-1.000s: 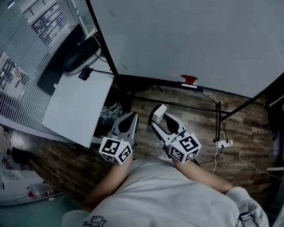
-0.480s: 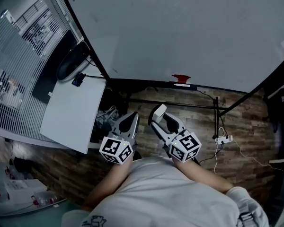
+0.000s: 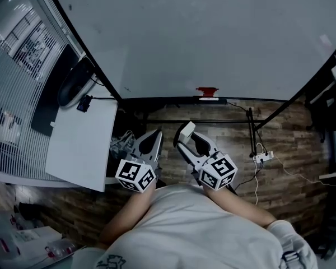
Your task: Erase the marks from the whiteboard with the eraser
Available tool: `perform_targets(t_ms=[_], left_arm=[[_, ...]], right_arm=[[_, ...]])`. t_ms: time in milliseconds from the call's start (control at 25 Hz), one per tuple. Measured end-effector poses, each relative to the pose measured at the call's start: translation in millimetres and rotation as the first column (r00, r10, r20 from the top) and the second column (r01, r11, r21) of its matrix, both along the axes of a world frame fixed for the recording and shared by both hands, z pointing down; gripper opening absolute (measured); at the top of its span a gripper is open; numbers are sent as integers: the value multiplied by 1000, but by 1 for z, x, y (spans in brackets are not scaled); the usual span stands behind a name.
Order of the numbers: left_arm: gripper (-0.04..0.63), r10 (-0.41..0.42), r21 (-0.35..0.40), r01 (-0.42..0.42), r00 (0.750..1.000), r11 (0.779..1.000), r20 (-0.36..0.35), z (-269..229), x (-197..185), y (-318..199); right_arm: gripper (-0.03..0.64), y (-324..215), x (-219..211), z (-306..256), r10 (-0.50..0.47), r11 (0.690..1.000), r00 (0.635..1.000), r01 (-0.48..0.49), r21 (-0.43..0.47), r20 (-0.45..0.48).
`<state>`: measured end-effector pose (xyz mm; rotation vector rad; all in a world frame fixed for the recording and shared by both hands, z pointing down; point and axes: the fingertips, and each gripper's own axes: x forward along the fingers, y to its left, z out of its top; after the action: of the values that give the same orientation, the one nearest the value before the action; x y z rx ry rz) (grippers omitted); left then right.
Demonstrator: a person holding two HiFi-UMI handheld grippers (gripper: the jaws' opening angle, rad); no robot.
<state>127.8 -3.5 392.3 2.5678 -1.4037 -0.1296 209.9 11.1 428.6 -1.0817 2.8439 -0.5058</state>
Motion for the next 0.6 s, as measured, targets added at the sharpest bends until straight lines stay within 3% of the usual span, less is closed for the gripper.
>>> perform_targets(t_ms=[600], left_arm=[[6,63,10,-63,998,998,-8,0,-74,-58]], right_arm=[[232,-53,-81,1,40,999,999,-40,-11,9]])
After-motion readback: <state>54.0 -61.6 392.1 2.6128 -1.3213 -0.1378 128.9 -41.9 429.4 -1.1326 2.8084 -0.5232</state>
